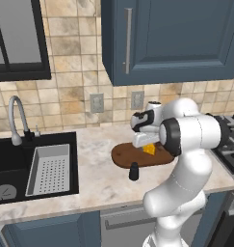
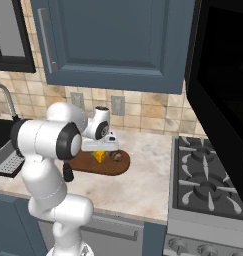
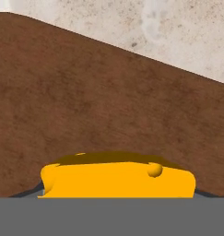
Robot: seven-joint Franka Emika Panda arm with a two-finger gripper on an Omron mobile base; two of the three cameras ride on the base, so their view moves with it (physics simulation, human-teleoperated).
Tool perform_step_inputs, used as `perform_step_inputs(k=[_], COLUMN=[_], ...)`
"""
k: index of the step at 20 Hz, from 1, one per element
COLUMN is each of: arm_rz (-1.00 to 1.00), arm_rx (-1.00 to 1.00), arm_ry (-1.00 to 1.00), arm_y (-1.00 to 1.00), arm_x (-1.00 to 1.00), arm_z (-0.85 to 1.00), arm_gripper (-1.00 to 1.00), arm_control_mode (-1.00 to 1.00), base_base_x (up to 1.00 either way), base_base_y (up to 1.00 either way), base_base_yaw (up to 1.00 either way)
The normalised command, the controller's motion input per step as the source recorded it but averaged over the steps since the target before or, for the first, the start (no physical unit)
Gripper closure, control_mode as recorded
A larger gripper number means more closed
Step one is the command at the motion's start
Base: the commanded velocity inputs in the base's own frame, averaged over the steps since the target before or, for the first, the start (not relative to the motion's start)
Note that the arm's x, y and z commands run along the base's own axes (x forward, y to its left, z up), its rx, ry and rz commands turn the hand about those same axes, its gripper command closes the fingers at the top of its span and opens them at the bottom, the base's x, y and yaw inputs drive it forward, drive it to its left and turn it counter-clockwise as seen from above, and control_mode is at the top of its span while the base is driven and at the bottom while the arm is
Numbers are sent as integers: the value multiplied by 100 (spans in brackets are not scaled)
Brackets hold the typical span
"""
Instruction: Retrieve the reheated potato from the microwave, then place the potato, cheese, and condiment on the cutting board.
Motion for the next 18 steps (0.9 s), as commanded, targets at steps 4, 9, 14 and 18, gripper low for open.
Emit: perform_step_inputs(k=[4,9,14,18], arm_rz=[0,0,0,0], arm_rx=[0,0,0,0], arm_ry=[1,0,0,0], arm_y=[2,1,2,5], arm_x=[-6,-17,-22,-15], arm_z=[-19,-15,-8,0], arm_gripper=[-100,-100,-100,-100], arm_control_mode=[-100,-100,-100,-100], base_base_x=[0,0,0,0], base_base_y=[0,0,0,0], base_base_yaw=[0,0,0,0])
